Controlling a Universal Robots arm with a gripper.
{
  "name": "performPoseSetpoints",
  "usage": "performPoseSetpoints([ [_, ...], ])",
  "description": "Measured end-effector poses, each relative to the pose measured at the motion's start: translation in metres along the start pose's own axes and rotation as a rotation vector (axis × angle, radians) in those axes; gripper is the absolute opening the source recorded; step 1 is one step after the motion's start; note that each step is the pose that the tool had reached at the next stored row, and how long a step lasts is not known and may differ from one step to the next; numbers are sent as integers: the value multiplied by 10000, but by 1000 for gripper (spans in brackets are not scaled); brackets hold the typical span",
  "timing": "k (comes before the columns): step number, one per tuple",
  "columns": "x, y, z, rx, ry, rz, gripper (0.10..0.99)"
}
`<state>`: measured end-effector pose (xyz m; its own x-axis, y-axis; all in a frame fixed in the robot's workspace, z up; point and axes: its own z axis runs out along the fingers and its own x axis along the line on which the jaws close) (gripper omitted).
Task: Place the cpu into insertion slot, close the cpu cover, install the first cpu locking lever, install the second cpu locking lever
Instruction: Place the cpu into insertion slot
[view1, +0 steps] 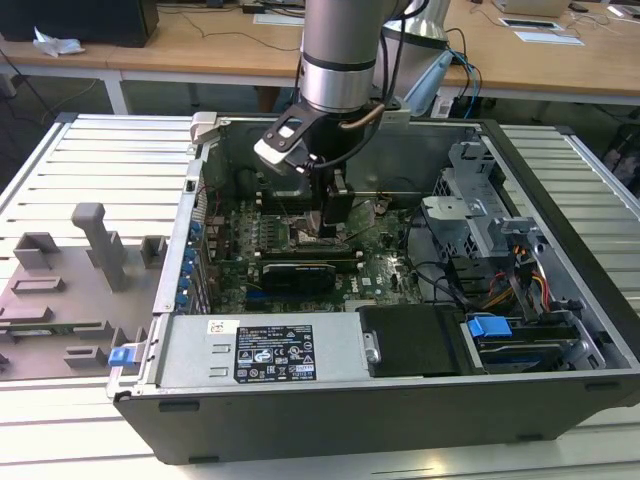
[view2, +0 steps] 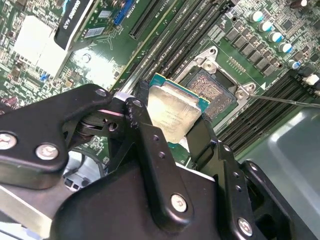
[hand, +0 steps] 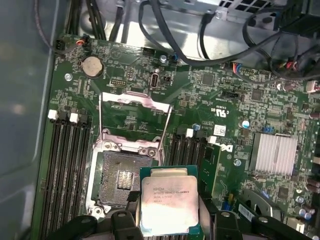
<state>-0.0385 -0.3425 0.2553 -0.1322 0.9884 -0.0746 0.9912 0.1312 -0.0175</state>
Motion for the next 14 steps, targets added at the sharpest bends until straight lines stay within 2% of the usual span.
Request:
performPoseSetpoints([
  [10,0,0,0,72,-35,879,545],
  [14,0,0,0,118,-58,1431,545],
])
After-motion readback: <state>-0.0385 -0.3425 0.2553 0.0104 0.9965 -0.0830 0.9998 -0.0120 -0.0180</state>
